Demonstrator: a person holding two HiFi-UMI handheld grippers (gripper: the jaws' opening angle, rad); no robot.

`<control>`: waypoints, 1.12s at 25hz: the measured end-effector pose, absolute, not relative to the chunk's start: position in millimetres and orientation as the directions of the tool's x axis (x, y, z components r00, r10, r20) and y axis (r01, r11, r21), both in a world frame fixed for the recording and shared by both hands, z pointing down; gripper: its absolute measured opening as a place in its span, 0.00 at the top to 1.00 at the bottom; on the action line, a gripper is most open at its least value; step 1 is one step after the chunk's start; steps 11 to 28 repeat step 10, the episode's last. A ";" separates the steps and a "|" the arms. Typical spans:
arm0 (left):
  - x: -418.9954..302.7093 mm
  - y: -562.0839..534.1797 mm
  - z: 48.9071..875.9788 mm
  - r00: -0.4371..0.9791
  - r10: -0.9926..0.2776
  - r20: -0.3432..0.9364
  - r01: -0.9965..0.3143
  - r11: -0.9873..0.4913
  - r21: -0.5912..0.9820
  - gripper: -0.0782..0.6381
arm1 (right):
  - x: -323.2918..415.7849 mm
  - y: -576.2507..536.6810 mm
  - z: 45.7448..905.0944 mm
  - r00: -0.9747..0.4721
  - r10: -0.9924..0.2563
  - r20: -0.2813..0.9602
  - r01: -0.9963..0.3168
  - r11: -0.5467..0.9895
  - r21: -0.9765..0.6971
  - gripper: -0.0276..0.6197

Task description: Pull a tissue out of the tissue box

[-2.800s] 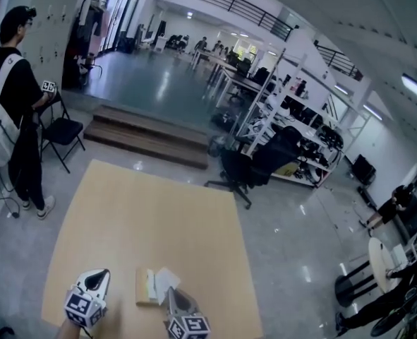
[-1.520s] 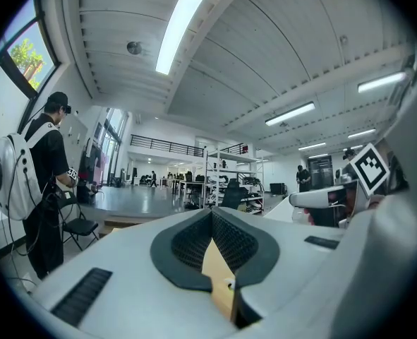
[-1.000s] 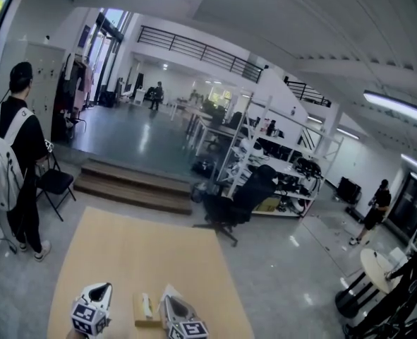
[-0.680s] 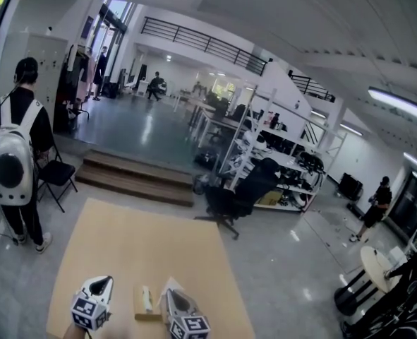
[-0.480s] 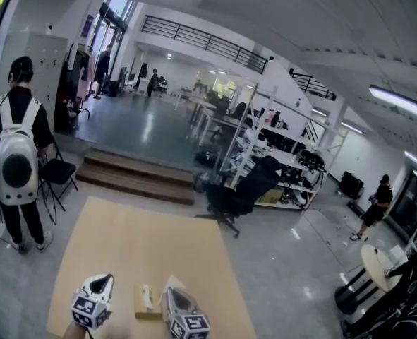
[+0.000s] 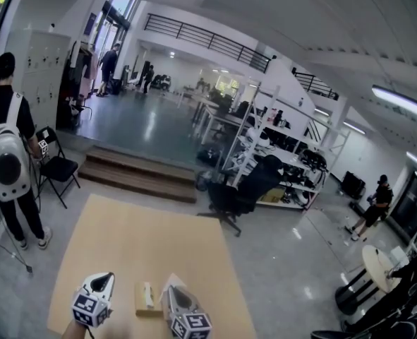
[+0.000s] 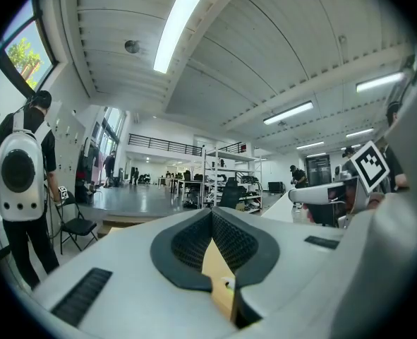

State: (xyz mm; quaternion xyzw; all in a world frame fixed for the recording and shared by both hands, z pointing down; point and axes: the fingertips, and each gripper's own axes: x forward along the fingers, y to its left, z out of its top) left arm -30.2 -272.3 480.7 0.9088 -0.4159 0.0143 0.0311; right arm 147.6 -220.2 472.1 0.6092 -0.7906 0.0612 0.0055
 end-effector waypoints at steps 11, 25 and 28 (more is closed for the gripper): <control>-31.5 -270.9 475.3 0.654 -0.755 0.051 -0.756 -0.653 0.043 0.88 | 146.6 -218.5 467.2 -0.259 -0.963 0.078 -0.964 0.252 -0.086 0.96; -31.5 -270.9 475.3 0.654 -0.755 0.051 -0.756 -0.653 0.043 0.88 | 146.6 -218.5 467.2 -0.259 -0.963 0.078 -0.964 0.252 -0.086 0.96; -31.5 -270.9 475.3 0.654 -0.755 0.051 -0.756 -0.653 0.043 0.88 | 146.6 -218.5 467.2 -0.259 -0.963 0.078 -0.964 0.252 -0.086 0.96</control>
